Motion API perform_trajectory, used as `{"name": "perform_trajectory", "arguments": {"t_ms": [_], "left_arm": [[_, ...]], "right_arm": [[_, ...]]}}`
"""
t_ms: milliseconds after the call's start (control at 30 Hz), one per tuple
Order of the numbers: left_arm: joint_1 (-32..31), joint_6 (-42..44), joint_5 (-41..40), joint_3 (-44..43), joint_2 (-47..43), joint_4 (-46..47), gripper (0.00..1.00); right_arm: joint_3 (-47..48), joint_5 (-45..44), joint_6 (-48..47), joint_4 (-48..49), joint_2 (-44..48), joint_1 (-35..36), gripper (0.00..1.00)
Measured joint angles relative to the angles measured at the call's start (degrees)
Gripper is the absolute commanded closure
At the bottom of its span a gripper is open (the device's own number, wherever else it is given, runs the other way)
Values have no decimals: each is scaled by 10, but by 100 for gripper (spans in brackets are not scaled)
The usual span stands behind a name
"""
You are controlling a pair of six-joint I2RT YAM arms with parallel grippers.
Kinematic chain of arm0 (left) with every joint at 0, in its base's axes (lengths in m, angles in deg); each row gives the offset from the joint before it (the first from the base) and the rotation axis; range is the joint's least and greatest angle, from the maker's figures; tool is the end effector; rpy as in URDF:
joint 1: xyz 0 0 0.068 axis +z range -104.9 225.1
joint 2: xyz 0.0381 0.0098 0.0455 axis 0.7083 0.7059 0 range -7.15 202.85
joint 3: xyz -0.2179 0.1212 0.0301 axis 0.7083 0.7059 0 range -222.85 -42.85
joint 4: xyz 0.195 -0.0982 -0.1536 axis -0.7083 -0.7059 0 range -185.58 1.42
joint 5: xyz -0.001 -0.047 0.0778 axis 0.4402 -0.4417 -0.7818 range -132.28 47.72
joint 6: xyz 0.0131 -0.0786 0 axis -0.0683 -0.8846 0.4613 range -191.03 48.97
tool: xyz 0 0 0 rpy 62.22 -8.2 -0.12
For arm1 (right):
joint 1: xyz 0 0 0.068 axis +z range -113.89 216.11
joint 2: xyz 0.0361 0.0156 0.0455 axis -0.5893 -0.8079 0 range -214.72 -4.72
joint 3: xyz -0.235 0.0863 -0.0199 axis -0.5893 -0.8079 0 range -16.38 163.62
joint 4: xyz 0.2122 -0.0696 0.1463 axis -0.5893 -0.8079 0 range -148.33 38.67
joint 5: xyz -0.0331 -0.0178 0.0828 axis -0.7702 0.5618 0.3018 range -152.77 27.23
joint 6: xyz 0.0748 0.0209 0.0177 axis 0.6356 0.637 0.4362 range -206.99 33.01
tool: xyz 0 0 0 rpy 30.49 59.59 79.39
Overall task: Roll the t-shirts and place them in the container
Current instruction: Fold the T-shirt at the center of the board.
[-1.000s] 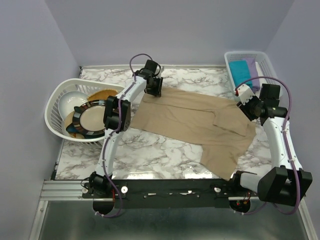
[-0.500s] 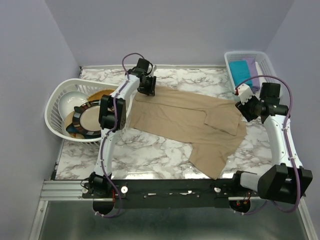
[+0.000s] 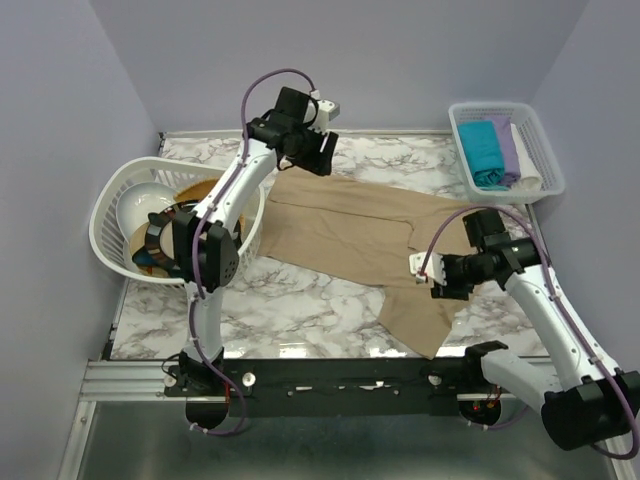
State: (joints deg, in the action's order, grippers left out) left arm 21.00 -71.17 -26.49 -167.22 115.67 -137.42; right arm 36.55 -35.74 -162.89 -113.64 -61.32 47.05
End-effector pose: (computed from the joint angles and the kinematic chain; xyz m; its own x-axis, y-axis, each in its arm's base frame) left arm 0.4443 -0.2192 0.2804 -0.6722 0.2980 -0.6778 0.5597 0.8037 -0.2017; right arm 0.1867 0.0679 0.2355 0.1217 -0.8564 -0.5017 -0.9552 0.0363 -0.2937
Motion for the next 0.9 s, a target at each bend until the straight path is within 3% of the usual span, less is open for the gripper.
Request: {"name": "perform_trajectory", "arguments": {"t_ms": [167, 400, 633, 733, 900], "left_arm": [[14, 20, 3, 88, -93, -6, 30], [37, 30, 10, 181, -104, -17, 32], [57, 38, 25, 271, -167, -3, 32], [58, 41, 29, 306, -226, 3, 32], [58, 39, 30, 358, -301, 43, 32]], "right_arm": [[-43, 8, -74, -82, -14, 91, 44], [-111, 7, -85, -126, 3, 263, 49], [-109, -13, -15, -126, -125, 346, 53], [-106, -34, 30, -123, -145, 383, 59], [-104, -81, 89, -107, -138, 447, 59]]}}
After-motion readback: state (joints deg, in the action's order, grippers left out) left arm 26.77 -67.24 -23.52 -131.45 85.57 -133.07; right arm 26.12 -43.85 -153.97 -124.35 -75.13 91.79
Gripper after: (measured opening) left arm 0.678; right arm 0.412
